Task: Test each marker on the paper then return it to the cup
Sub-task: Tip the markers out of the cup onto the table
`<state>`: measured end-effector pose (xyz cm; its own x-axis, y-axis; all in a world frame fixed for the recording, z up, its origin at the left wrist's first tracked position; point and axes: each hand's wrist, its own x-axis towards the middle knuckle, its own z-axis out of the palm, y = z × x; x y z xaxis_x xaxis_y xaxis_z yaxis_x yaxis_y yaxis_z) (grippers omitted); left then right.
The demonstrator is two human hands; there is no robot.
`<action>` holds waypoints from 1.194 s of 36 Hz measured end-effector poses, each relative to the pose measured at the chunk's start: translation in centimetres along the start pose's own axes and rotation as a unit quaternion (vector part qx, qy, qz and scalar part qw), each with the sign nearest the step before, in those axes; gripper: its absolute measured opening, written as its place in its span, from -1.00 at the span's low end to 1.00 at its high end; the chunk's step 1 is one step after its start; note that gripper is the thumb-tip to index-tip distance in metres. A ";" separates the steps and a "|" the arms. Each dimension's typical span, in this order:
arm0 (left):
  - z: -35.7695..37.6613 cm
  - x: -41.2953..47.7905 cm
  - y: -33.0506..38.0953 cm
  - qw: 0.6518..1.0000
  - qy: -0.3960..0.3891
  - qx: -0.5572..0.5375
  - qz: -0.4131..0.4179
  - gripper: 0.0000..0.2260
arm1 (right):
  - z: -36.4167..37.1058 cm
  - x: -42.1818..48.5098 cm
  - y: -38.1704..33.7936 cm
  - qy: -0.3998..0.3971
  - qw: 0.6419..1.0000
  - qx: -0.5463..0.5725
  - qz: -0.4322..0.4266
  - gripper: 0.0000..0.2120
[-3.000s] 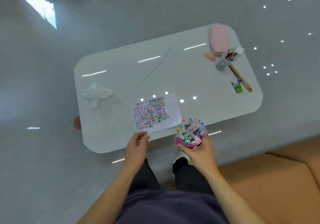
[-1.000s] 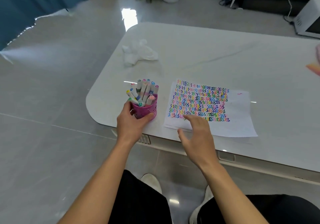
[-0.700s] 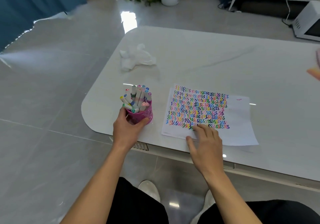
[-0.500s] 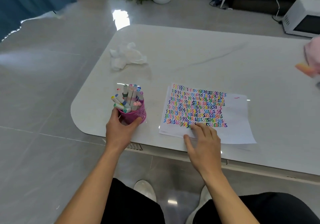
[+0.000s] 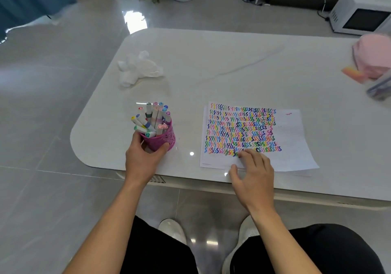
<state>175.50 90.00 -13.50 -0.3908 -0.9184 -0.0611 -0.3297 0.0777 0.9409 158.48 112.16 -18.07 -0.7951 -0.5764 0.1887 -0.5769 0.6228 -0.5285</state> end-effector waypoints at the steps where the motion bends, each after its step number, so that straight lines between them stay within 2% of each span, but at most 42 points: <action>1: 0.1 -0.1 0.0 1.000 0.000 0.001 0.001 -0.51 | 0.0 0.0 0.0 0.000 1.000 0.002 0.002 -0.59; 8: 0.4 -0.7 0.3 1.000 -0.001 0.001 -0.001 -0.50 | 0.2 0.2 -1.4 0.013 0.999 0.027 0.012 -0.59; 12: 0.5 -1.0 0.5 1.000 -0.002 0.003 -0.006 -0.50 | 0.2 0.5 -4.0 0.007 0.998 0.069 -0.010 -0.60; 16: 0.5 -1.3 0.6 1.000 0.001 0.003 -0.008 -0.52 | 0.6 1.3 -7.8 -0.032 0.989 0.133 -0.061 -0.57; 18: 0.6 -1.5 0.5 1.000 0.005 0.003 -0.008 -0.52 | 0.9 2.0 -10.0 -0.063 0.981 0.164 -0.085 -0.48; 21: 0.6 -1.7 0.4 1.000 0.001 0.001 -0.013 -0.52 | 1.3 3.1 -13.2 -0.113 0.969 0.203 -0.088 -0.20; 24: 0.7 -1.6 0.4 1.000 0.006 0.016 -0.009 -0.52 | 2.0 4.2 -15.9 -0.127 0.963 0.226 -0.078 0.02; 30: 0.5 -1.1 0.0 1.000 0.001 -0.008 -0.018 -0.68 | 3.6 6.2 -19.2 -0.098 0.967 0.216 -0.090 0.15; 32: 0.4 -0.9 -0.3 1.000 0.000 -0.001 -0.026 -0.70 | 4.0 6.7 -20.0 -0.082 0.970 0.208 -0.098 0.13; 35: 0.3 -0.9 -0.5 1.000 0.000 -0.007 -0.028 -0.62 | 4.5 7.0 -20.7 -0.050 0.975 0.172 -0.130 0.03; 40: 0.2 -0.9 -0.3 1.000 0.000 -0.020 -0.016 -0.54 | 5.1 7.2 -21.5 -0.011 0.979 0.115 -0.169 -0.28; 43: 0.2 -0.9 -0.4 1.000 -0.002 -0.026 -0.016 -0.53 | 5.6 7.2 -21.7 0.010 0.973 0.133 -0.188 -0.46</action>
<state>175.79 90.92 -13.86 -0.3846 -0.9184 -0.0928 -0.2969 0.0279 0.9545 166.30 91.56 -9.89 -0.5426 -0.7248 0.4246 -0.7608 0.2098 -0.6141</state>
